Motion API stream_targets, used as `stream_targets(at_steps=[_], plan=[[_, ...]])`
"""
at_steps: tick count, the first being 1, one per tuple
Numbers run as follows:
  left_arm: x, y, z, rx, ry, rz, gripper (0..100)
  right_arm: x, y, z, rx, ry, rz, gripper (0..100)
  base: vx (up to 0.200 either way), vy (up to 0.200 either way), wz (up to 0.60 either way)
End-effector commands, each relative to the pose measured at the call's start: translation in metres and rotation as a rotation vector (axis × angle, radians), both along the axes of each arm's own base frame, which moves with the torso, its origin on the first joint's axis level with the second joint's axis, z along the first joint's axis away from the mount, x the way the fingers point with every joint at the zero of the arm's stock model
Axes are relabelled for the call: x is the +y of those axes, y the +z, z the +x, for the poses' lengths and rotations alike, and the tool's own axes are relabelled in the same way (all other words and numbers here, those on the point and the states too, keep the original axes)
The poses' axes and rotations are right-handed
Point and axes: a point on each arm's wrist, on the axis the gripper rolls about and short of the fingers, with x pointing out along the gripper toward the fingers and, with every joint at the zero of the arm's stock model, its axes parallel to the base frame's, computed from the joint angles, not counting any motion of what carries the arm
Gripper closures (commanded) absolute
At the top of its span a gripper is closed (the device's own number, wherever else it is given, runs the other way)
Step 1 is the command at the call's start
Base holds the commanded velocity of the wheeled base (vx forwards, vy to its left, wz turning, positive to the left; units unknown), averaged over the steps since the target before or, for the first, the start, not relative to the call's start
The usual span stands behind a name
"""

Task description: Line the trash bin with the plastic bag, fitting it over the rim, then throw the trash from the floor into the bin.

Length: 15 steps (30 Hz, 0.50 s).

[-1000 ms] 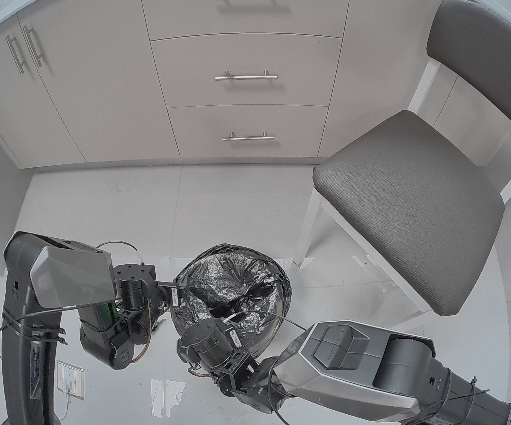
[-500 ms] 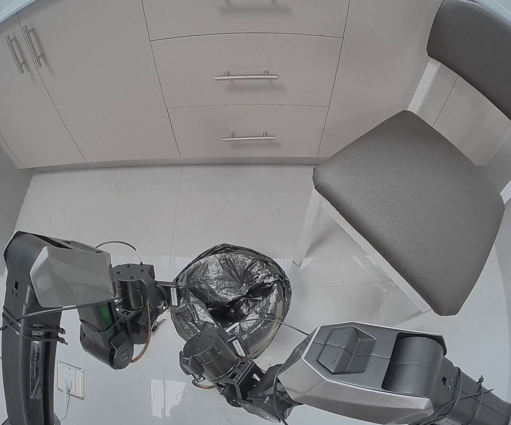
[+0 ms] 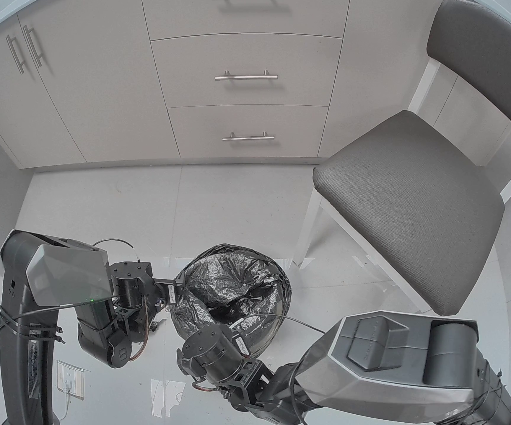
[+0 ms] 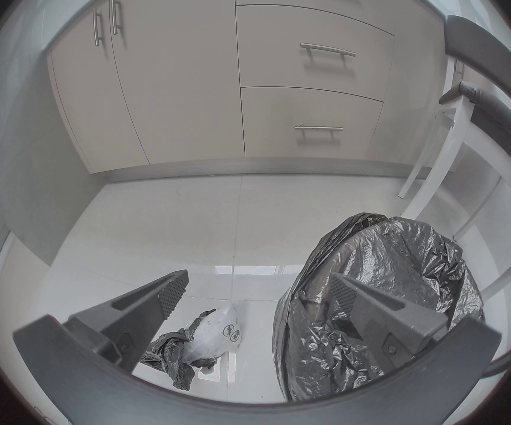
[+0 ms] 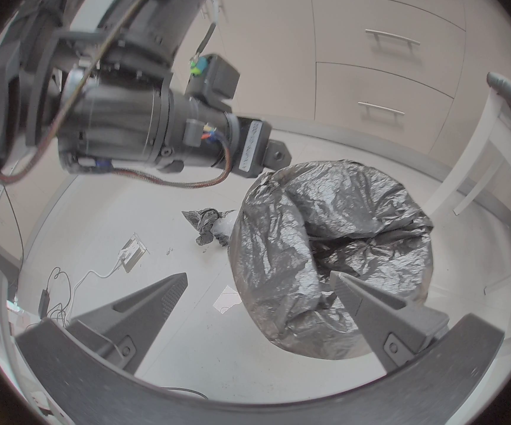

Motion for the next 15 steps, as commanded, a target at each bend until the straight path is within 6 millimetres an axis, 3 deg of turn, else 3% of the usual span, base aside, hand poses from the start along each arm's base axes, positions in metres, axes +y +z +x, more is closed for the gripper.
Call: stream_targets(at_steps=[1, 8, 15], plan=[[0.001, 0.008, -0.001, -0.017, 0.004, -0.005, 0, -0.009, 0.036, -0.020, -0.008, 0.005, 0.043, 0, 0.000, 0.000, 0.00], [0.001, 0.011, -0.005, -0.012, 0.000, -0.004, 0, -0.034, 0.065, -0.034, -0.008, -0.044, 0.065, 0, 0.000, 0.000, 0.00], [0.002, 0.017, -0.008, -0.018, 0.000, -0.006, 0, -0.077, 0.114, -0.039, -0.039, -0.114, 0.127, 0, 0.000, 0.000, 0.00]])
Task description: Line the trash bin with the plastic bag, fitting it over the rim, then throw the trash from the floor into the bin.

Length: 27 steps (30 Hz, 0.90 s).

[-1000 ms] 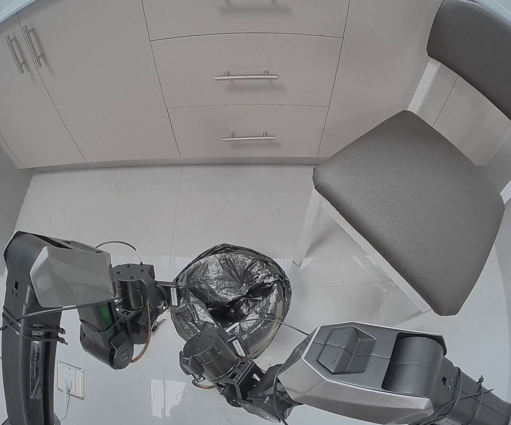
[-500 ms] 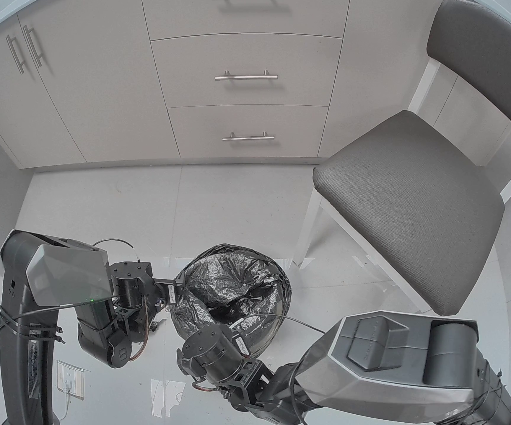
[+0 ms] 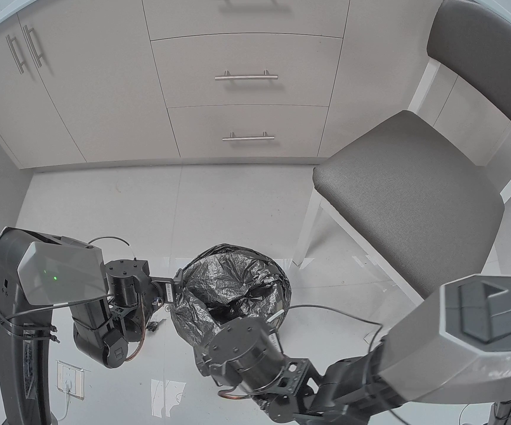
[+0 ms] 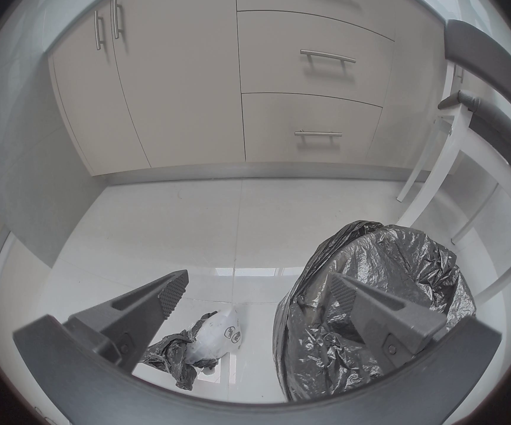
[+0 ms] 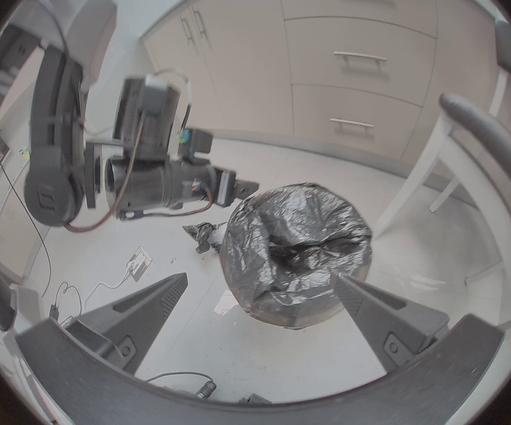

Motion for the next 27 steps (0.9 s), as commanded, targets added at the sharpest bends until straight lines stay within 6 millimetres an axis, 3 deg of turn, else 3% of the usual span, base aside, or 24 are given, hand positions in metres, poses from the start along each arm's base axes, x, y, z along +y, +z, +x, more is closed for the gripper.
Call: stream_targets(at_steps=[1, 3, 5, 7, 13, 19, 23, 27], plan=[[0.002, 0.014, -0.004, -0.024, 0.003, -0.008, 0, -0.043, 0.060, -0.002, -0.048, -0.084, 0.108, 0, 0.000, 0.000, 0.00], [0.003, 0.019, -0.004, -0.033, 0.004, -0.009, 0, -0.050, 0.067, 0.000, -0.052, -0.101, 0.130, 0, 0.000, 0.000, 0.00], [0.009, 0.037, -0.003, -0.071, 0.024, -0.021, 0, -0.071, 0.091, 0.008, -0.071, -0.162, 0.207, 0, 0.000, 0.000, 0.00], [0.012, 0.042, -0.003, -0.072, 0.032, -0.021, 0, -0.075, 0.096, 0.010, -0.076, -0.178, 0.229, 0, 0.000, 0.000, 0.00], [0.040, 0.066, 0.026, -0.076, 0.123, -0.021, 0, -0.099, 0.127, 0.017, -0.112, -0.250, 0.347, 0, 0.000, 0.000, 0.00], [0.043, 0.082, 0.043, -0.079, 0.136, -0.020, 0, -0.124, 0.158, 0.016, -0.168, -0.290, 0.432, 0, 0.000, 0.000, 0.00], [0.042, 0.089, 0.050, -0.059, 0.136, -0.014, 0, -0.136, 0.167, 0.015, -0.197, -0.306, 0.478, 0, 0.000, 0.000, 0.00], [0.041, 0.112, 0.070, -0.033, 0.129, -0.013, 0, -0.139, 0.169, 0.018, -0.244, -0.306, 0.543, 0, 0.000, 0.000, 0.00]])
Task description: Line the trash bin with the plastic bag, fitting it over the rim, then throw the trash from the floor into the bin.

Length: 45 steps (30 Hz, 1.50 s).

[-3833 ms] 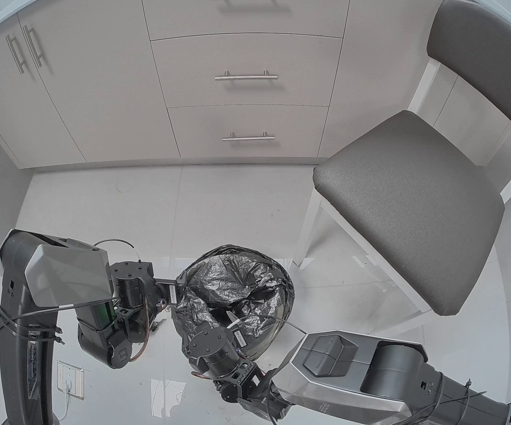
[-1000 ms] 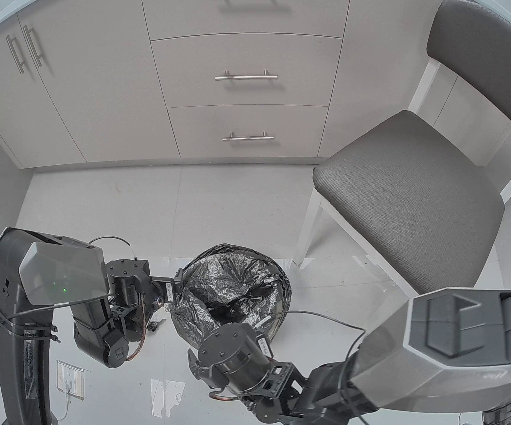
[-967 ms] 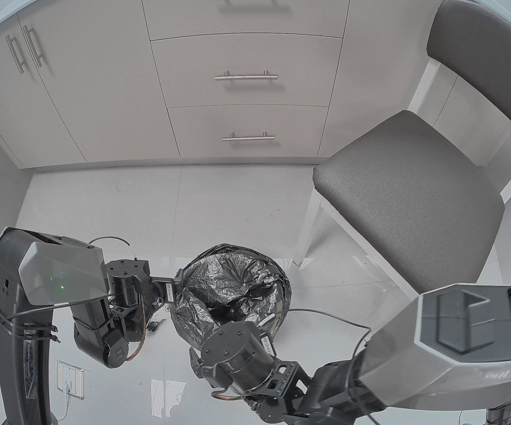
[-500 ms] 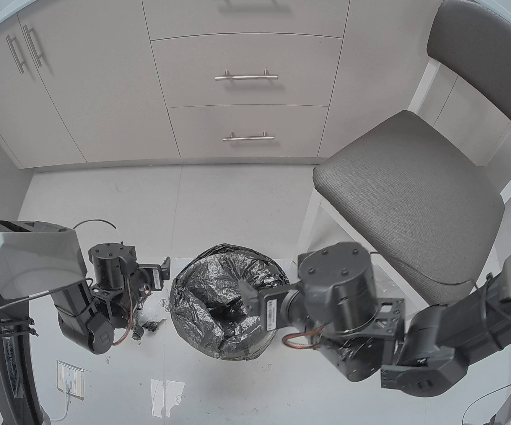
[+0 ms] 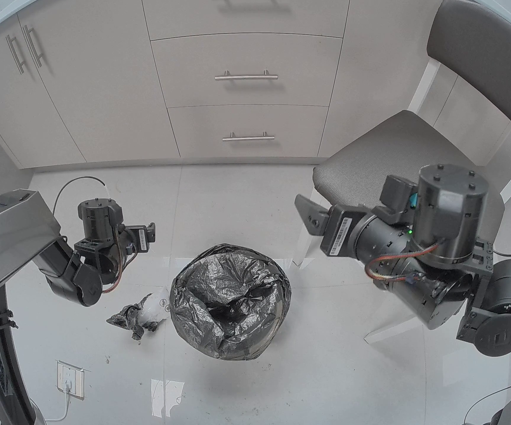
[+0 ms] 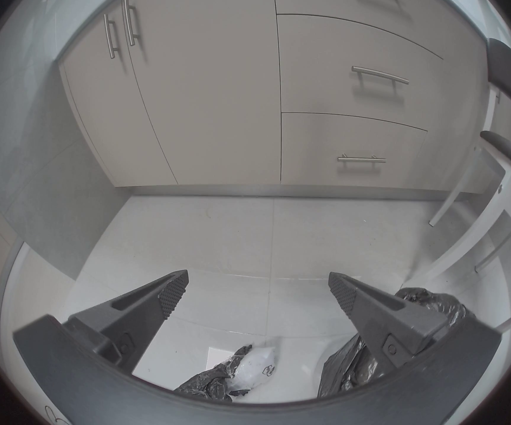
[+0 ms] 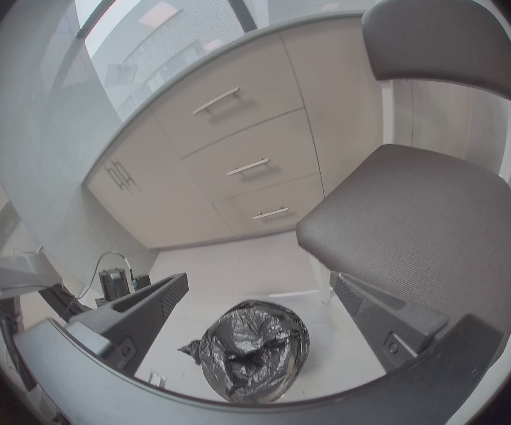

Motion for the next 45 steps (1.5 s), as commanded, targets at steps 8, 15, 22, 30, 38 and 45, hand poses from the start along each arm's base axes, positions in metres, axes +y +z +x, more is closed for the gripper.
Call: stream_targets(at_steps=[8, 15, 22, 30, 38, 45], plan=[[0.001, 0.066, 0.079, 0.077, -0.088, -0.033, 0, -0.008, 0.005, 0.002, -0.053, -0.019, 0.060, 0, 0.000, 0.000, 0.00], [0.007, 0.065, 0.128, 0.135, -0.116, -0.048, 0, -0.006, -0.001, 0.005, -0.039, -0.020, 0.046, 0, 0.000, 0.000, 0.00], [0.008, -0.048, 0.131, 0.524, -0.115, -0.038, 0, -0.001, -0.012, 0.009, -0.015, -0.020, 0.021, 0, 0.000, 0.000, 0.00], [0.028, -0.221, 0.075, 1.211, -0.151, -0.141, 0, 0.000, -0.020, 0.014, 0.002, -0.033, 0.000, 0, 0.000, 0.000, 0.00], [0.054, -0.209, 0.090, 1.088, -0.112, -0.181, 0, 0.004, -0.035, 0.025, 0.024, -0.047, -0.021, 0, 0.000, 0.000, 0.00], [0.063, -0.181, 0.100, 0.999, -0.117, -0.202, 0, 0.007, -0.040, 0.029, -0.003, -0.049, -0.002, 0, 0.000, 0.000, 0.00]])
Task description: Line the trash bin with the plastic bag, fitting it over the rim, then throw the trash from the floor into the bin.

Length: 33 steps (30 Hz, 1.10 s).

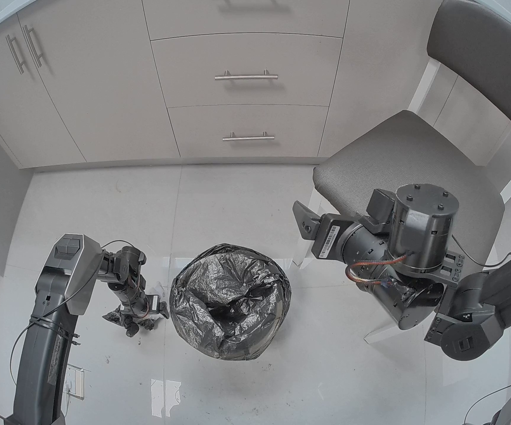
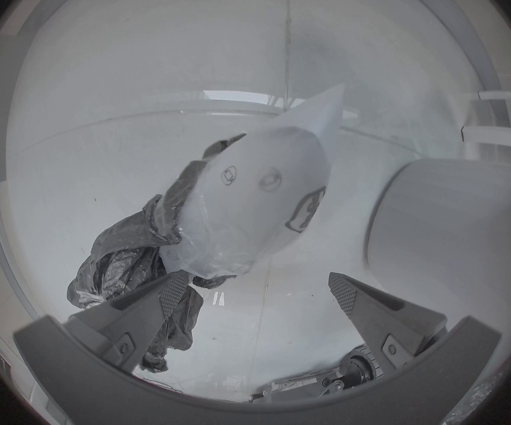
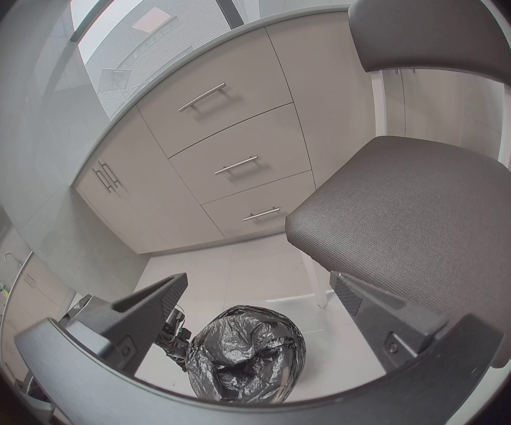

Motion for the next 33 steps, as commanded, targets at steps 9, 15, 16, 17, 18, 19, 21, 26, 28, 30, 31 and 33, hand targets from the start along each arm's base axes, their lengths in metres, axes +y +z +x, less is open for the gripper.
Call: stream_targets(at_steps=[9, 15, 16, 17, 18, 19, 21, 26, 28, 30, 31, 33], plan=[[-0.003, 0.088, 0.017, -0.188, -0.005, 0.000, 0, 0.005, -0.015, 0.006, 0.021, -0.003, -0.024, 0, 0.000, 0.000, 0.00], [-0.009, 0.093, 0.017, -0.203, -0.021, 0.004, 0, 0.004, -0.012, 0.005, 0.015, -0.003, -0.018, 0, 0.000, 0.000, 0.00], [-0.009, 0.088, 0.017, -0.191, -0.017, 0.013, 0, 0.004, -0.012, 0.005, 0.015, -0.003, -0.018, 0, 0.000, 0.000, 0.00], [-0.009, 0.083, 0.016, -0.181, -0.014, 0.021, 0, 0.004, -0.012, 0.005, 0.015, -0.003, -0.018, 0, 0.000, 0.000, 0.00], [-0.008, 0.075, 0.016, -0.166, -0.009, 0.033, 0, 0.004, -0.012, 0.005, 0.015, -0.005, -0.018, 0, 0.000, 0.000, 0.00], [-0.008, 0.068, 0.015, -0.156, -0.006, 0.043, 0, 0.003, -0.012, 0.006, 0.014, -0.006, -0.017, 0, 0.000, 0.000, 0.00], [-0.004, 0.056, 0.014, -0.136, 0.003, 0.058, 0, 0.002, -0.012, 0.007, 0.014, -0.010, -0.017, 0, 0.000, 0.000, 0.00], [0.013, 0.041, 0.015, -0.141, -0.002, 0.066, 0, 0.002, -0.014, 0.008, 0.019, -0.013, -0.021, 0, 0.000, 0.000, 0.00], [0.018, 0.041, 0.015, -0.155, -0.045, 0.083, 0, 0.002, -0.014, 0.008, 0.020, -0.013, -0.021, 0, 0.000, 0.000, 0.00], [0.028, 0.042, 0.018, -0.193, -0.127, 0.097, 0, 0.002, -0.015, 0.009, 0.022, -0.013, -0.023, 0, 0.000, 0.000, 0.00], [0.030, 0.044, 0.019, -0.215, -0.155, 0.079, 0, 0.003, -0.017, 0.010, 0.024, -0.013, -0.025, 0, 0.000, 0.000, 0.00], [0.030, 0.046, 0.020, -0.232, -0.183, 0.040, 0, 0.004, -0.019, 0.010, 0.029, -0.014, -0.030, 0, 0.000, 0.000, 0.00]])
